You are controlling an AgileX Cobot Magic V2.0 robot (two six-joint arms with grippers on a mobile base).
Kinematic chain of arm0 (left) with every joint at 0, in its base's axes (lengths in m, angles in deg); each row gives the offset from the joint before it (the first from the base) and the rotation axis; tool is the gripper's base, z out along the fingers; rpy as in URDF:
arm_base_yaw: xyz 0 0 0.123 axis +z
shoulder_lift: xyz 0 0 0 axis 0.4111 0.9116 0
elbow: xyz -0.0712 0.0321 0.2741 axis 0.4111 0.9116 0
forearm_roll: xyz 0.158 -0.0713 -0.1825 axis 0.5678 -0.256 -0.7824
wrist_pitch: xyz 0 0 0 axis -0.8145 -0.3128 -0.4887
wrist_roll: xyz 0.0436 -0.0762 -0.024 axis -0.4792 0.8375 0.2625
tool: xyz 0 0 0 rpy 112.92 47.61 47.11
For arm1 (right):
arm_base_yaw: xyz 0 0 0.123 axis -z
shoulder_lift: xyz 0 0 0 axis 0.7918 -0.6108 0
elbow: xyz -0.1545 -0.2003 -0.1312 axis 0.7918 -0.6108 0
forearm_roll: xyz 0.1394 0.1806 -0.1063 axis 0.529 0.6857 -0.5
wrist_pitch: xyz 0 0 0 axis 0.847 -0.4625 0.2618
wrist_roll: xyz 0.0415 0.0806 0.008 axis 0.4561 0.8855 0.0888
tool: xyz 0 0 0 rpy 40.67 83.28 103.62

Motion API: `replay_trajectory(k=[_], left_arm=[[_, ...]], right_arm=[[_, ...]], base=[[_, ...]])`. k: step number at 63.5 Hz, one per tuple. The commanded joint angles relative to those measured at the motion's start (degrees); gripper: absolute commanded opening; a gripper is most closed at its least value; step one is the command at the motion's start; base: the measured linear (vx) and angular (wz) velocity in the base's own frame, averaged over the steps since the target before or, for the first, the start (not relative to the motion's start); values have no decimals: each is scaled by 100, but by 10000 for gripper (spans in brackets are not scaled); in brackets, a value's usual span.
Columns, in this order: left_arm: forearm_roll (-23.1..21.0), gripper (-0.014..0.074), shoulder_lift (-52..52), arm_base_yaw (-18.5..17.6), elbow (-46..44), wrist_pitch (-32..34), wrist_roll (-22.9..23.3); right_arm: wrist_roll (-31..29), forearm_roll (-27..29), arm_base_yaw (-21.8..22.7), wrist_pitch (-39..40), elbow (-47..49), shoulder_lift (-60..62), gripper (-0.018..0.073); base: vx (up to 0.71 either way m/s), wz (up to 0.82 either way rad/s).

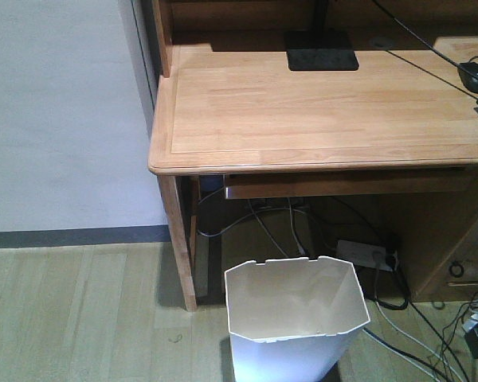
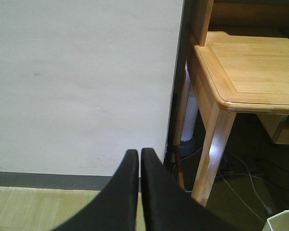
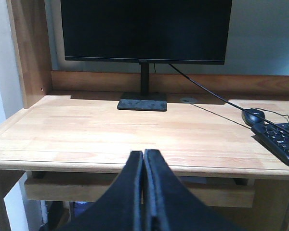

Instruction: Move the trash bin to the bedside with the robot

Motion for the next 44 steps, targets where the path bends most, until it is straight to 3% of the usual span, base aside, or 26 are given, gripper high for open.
replay_trajectory(k=[1,44], left_arm=[[-13,-6,-81,-17,19,376,25],[-13,-6,-81,-17,19,376,25]], right_arm=[[-47,-48,23,416,-34,63,-9],[-47,-48,23,410,-34,63,-9]], base=[[0,0],[0,0]])
